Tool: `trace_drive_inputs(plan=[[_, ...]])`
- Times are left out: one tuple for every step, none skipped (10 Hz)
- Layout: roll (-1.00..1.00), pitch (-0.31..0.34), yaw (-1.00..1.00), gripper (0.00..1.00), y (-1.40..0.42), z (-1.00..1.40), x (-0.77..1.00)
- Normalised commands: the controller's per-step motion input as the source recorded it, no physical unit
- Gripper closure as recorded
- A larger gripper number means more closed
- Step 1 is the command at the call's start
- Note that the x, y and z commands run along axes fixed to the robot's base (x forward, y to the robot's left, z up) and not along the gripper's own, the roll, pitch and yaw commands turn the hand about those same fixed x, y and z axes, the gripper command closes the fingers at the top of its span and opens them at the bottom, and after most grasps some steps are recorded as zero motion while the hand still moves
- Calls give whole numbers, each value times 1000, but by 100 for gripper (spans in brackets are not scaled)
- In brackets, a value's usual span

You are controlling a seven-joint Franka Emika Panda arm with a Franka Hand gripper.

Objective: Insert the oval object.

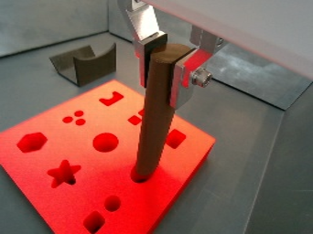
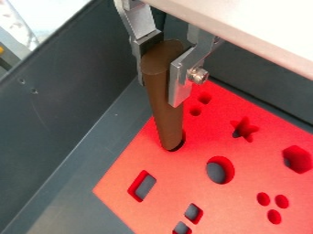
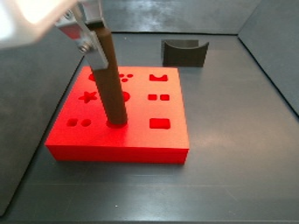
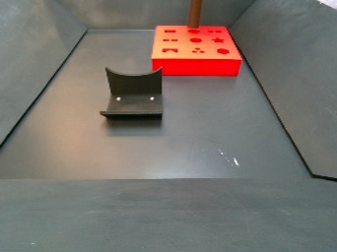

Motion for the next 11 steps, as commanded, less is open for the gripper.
trace_drive_inputs(plan=[[26,0,0,100,0,-9,0],[13,13,0,100,0,-34,0],[0,0,0,100,0,-77,0],[-146,200,0,100,151,0,369],[-260,227,0,100,126,0,346],[-167,113,0,100,0,0,0],[-26,0,0,100,0,0,0],[-124,46,0,100,0,-14,0],[-143,24,0,100,0,0,-9],[-261,51,0,100,0,0,-91],[-267,10,6,100,-37,66,-134]])
